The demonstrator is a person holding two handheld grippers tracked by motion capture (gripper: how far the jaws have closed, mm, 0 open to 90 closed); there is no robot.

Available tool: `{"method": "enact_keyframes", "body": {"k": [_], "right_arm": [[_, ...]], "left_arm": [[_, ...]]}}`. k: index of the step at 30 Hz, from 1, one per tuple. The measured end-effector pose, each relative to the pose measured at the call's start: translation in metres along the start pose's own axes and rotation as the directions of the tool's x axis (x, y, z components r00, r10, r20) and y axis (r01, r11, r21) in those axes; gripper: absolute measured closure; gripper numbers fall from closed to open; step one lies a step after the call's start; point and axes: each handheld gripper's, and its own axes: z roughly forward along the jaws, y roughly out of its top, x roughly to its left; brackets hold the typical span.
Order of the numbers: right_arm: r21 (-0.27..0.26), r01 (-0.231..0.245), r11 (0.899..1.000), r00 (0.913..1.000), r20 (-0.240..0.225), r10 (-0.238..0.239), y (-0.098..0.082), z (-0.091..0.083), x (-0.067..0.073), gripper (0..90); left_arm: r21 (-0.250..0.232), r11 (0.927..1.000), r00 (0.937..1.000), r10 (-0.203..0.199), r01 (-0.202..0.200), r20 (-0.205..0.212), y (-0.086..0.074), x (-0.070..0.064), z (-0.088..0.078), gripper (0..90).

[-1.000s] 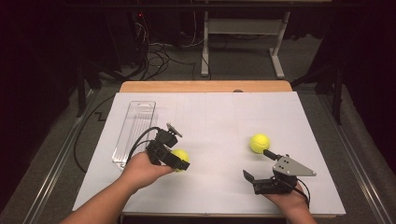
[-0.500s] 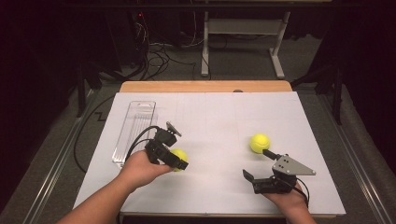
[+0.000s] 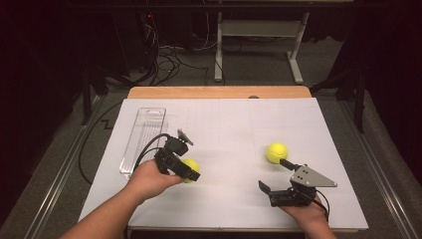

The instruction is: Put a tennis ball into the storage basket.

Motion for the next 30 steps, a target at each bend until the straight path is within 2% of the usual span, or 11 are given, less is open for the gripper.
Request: {"method": "enact_keyframes", "body": {"k": [8,12,24,30], "right_arm": [[-0.001,0.001,1.0,1.0,-0.004,-0.001,0.0,-0.001,0.001,0.2],[-0.002,-0.001,1.0,1.0,-0.001,0.001,0.001,-0.002,0.0,0.2],[-0.009,0.009,1.0,0.9999,-0.011,-0.009,0.003,-0.001,0.003,0.2],[-0.02,-0.008,1.0,0.9998,-0.018,0.007,0.003,-0.002,0.003,0.2]], "left_arm": [[0.017,0.9998,0.9999,-0.002,0.002,-0.011,0.004,0.002,-0.018,26.3],[0.008,0.9999,0.9997,-0.01,0.01,-0.021,0.003,0.008,-0.029,26.4],[0.005,0.9984,0.9968,-0.056,0.056,-0.057,0.001,0.032,-0.054,26.5],[0.015,0.9962,0.9907,-0.084,0.086,-0.107,-0.003,0.046,-0.064,26.5]]}}
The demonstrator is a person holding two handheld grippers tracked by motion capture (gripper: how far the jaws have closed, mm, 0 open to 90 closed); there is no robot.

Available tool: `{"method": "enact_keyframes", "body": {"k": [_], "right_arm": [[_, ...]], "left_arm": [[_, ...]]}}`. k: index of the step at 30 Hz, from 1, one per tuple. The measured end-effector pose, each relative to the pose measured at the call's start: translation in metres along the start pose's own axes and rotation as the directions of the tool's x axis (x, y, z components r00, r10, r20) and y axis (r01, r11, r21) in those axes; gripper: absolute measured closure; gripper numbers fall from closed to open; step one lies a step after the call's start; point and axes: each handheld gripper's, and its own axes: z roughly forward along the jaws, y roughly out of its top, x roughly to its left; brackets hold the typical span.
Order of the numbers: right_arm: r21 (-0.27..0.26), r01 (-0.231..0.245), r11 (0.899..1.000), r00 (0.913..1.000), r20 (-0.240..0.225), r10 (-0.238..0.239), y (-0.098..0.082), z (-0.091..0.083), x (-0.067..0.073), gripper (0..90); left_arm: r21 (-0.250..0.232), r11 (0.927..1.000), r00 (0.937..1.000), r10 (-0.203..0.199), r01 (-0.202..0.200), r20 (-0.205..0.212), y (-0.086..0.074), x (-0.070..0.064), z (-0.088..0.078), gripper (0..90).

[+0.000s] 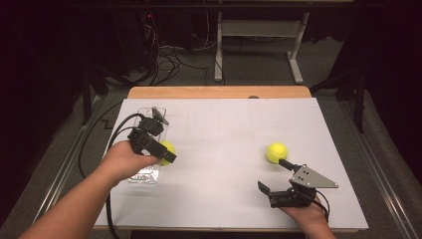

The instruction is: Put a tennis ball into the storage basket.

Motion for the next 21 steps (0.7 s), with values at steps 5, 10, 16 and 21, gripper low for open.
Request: {"method": "enact_keyframes", "body": {"k": [5,10,16,21], "right_arm": [[0.002,-0.002,1.0,1.0,0.003,0.002,0.0,0.0,-0.001,0.2],[0.001,-0.002,1.0,1.0,0.002,0.002,0.0,0.0,0.0,0.2],[0.001,-0.003,1.0,1.0,0.002,0.003,0.0,0.0,-0.001,0.2],[0.003,-0.002,1.0,1.0,0.002,0.002,0.0,0.0,-0.001,0.2]], "left_arm": [[-0.003,0.9995,0.9991,-0.03,0.03,-0.029,-0.003,0.012,-0.007,26.5],[-0.004,0.9983,0.9971,-0.058,0.058,-0.049,-0.005,0.023,-0.01,26.4],[-0.012,0.9962,0.9931,-0.087,0.086,-0.079,-0.009,0.035,-0.012,26.3],[-0.008,0.9939,0.9892,-0.11,0.11,-0.097,-0.013,0.045,-0.011,26.3]]}}
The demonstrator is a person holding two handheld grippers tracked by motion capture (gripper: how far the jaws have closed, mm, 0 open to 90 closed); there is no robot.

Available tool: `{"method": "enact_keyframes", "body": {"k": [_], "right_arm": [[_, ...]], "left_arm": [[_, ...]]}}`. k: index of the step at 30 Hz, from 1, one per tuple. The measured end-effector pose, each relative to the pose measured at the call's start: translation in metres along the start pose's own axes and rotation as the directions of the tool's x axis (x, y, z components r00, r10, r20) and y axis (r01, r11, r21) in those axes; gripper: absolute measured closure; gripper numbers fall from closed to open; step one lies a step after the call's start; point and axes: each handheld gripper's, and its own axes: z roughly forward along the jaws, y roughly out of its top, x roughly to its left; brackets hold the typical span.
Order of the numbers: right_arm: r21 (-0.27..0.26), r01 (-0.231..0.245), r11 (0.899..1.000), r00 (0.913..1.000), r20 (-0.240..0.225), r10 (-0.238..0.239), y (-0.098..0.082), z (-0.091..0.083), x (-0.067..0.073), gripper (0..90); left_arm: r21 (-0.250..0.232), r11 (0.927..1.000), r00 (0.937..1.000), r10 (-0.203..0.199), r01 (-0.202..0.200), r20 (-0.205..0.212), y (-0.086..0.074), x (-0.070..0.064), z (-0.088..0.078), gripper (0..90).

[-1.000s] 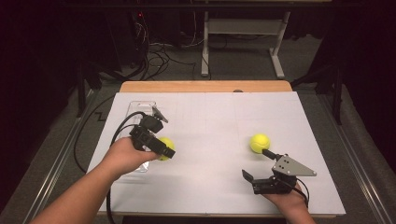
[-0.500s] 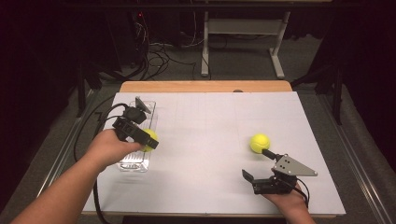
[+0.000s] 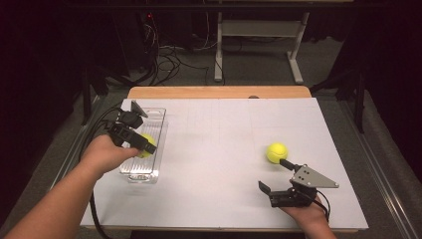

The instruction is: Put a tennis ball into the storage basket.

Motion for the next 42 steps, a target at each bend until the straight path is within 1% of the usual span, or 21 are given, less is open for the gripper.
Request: {"method": "enact_keyframes", "body": {"k": [5,10,13,15,18,21,23,24,27,31,33,34,35,39,42], "right_arm": [[0.002,0.007,1.0,1.0,0.004,-0.007,0.0,0.0,0.001,0.2],[0.006,0.003,1.0,1.0,0.006,-0.003,0.0,0.0,0.0,0.2],[0.005,0.004,1.0,1.0,0.005,-0.004,0.0,0.001,0.0,0.2],[0.006,0.004,1.0,1.0,0.004,-0.004,0.0,0.001,0.0,0.2],[0.007,0.006,1.0,1.0,0.005,-0.006,0.0,0.001,0.0,0.2],[0.006,0.004,1.0,1.0,0.005,-0.004,0.0,0.001,0.0,0.2],[0.004,0.004,1.0,1.0,0.006,-0.004,0.001,0.0,0.0,0.2],[0.001,0.007,1.0,1.0,0.005,-0.007,0.001,0.0,0.0,0.2],[-0.001,0.002,1.0,1.0,0.007,-0.002,0.001,-0.001,0.0,0.2],[-0.003,0.003,1.0,1.0,0.005,-0.003,0.001,-0.001,0.0,0.2],[-0.004,0.003,1.0,1.0,0.003,-0.003,0.001,-0.001,0.0,0.2],[-0.004,0.004,1.0,1.0,0.003,-0.004,0.001,-0.001,0.0,0.2],[-0.005,0.003,1.0,1.0,0.003,-0.003,0.001,-0.001,0.0,0.2],[-0.009,0.004,1.0,1.0,0.001,-0.004,0.002,-0.002,0.0,0.2],[-0.011,0.003,1.0,1.0,-0.002,-0.003,0.002,-0.002,0.0,0.2]], "left_arm": [[0.008,0.9997,0.9997,-0.022,0.022,-0.012,-0.002,0.011,0.0,26.3],[0.003,0.9989,0.9988,-0.046,0.046,-0.018,-0.003,0.02,-0.002,26.3],[0.0,0.9988,0.9981,-0.049,0.049,-0.037,-0.002,0.022,-0.005,26.3],[-0.004,0.9986,0.9979,-0.054,0.053,-0.037,-0.001,0.023,-0.006,26.3],[-0.011,0.9987,0.9979,-0.05,0.05,-0.04,0.0,0.024,-0.005,26.3],[-0.032,0.9974,0.9962,-0.066,0.065,-0.057,0.003,0.026,-0.001,26.2],[-0.027,0.9974,0.9955,-0.069,0.067,-0.066,0.007,0.026,0.004,26.2],[-0.027,0.9973,0.9955,-0.071,0.069,-0.063,0.009,0.026,0.006,26.3],[-0.034,0.9952,0.9944,-0.094,0.092,-0.049,0.014,0.027,0.009,26.3],[-0.034,0.9931,0.9925,-0.114,0.112,-0.046,0.018,0.028,0.014,26.4],[-0.054,0.9895,0.99,-0.136,0.134,-0.037,0.019,0.029,0.016,26.5],[-0.054,0.9891,0.9894,-0.139,0.137,-0.041,0.021,0.028,0.018,26.5],[-0.052,0.9889,0.9889,-0.142,0.139,-0.045,0.022,0.027,0.019,26.5],[-0.034,0.9911,0.9901,-0.13,0.129,-0.052,0.027,0.025,0.022,26.6],[-0.01,0.9915,0.9902,-0.13,0.13,-0.05,0.03,0.026,0.024,26.6]]}}
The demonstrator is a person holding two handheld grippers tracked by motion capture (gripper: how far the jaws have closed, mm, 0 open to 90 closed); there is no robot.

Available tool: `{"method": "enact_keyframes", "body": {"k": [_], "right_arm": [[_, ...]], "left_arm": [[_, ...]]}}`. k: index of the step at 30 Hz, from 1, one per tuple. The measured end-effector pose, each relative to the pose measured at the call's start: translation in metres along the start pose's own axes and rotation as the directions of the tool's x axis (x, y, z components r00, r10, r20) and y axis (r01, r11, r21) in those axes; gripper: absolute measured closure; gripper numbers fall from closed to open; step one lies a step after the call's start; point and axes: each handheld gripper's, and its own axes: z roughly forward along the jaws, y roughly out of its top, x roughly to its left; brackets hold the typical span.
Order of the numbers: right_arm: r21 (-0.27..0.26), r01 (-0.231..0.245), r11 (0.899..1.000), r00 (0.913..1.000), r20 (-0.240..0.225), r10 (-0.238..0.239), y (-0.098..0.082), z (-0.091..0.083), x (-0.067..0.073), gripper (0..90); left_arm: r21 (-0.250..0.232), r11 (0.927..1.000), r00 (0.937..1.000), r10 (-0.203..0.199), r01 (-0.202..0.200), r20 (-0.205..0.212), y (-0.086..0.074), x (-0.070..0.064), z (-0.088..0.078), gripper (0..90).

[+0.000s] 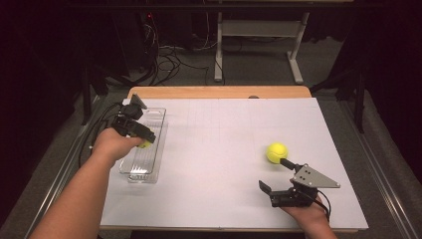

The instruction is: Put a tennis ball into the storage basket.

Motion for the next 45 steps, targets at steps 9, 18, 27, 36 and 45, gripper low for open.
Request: {"method": "enact_keyframes", "body": {"k": [9,18,27,36,45], "right_arm": [[-0.002,-0.001,1.0,1.0,-0.002,0.0,0.0,0.001,0.0,0.2],[-0.006,-0.001,1.0,1.0,-0.002,0.001,0.0,-0.001,0.0,0.2],[-0.007,-0.002,1.0,1.0,-0.001,0.002,0.0,-0.001,0.0,0.2],[-0.007,-0.001,1.0,1.0,-0.003,0.001,0.001,-0.001,0.0,0.2],[-0.006,0.002,1.0,1.0,-0.003,-0.002,0.001,-0.001,0.001,0.2]], "left_arm": [[0.0,1.0,1.0,-0.004,0.004,0.002,0.012,0.0,-0.011,26.4],[0.006,0.9999,0.9998,-0.015,0.015,0.01,0.016,0.003,0.003,26.2],[0.016,0.9991,0.9992,-0.039,0.039,-0.005,0.02,0.008,0.009,26.2],[0.029,0.9979,0.9981,-0.058,0.058,-0.021,0.018,0.013,0.012,26.1],[0.036,0.998,0.9982,-0.052,0.053,-0.031,0.017,0.013,0.016,26.0]]}}
